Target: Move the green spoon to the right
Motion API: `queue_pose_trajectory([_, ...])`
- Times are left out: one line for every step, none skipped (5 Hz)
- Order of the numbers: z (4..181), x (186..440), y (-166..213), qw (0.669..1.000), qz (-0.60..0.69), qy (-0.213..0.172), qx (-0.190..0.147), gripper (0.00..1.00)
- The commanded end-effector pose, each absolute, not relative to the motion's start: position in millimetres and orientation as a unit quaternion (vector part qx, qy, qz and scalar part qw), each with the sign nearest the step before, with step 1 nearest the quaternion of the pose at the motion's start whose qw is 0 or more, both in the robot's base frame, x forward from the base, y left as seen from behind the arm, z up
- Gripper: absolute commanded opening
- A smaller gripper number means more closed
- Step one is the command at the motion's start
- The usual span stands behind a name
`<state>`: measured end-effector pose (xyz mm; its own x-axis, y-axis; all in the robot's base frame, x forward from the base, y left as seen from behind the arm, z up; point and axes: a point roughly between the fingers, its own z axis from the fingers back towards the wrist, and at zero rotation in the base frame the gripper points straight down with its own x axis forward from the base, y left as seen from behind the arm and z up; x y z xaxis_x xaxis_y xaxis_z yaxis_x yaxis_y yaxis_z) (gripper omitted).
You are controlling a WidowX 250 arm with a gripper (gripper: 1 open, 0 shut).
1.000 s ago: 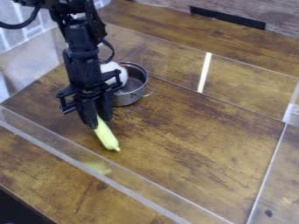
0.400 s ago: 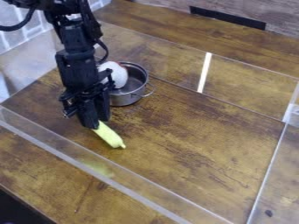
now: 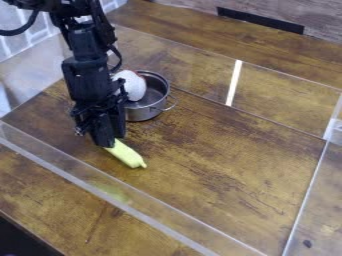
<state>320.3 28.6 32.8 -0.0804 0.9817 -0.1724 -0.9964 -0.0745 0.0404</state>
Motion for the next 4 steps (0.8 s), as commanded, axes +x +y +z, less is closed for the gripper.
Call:
queue_pose_trajectory([35.7,322.8,10.7,0.654,0.751,0.071,-0.065,0.00])
queue_pose_trajectory([33.8,317.5,6.8,0.650,0.754,0.073,-0.063,0.00])
queue_pose_trajectory([31.9,308.3,6.5,0.646,0.757,0.075,-0.061,0.00])
queue_pose_trajectory([30.2,298.9,6.2,0.642,0.761,0.077,-0.058,0.00])
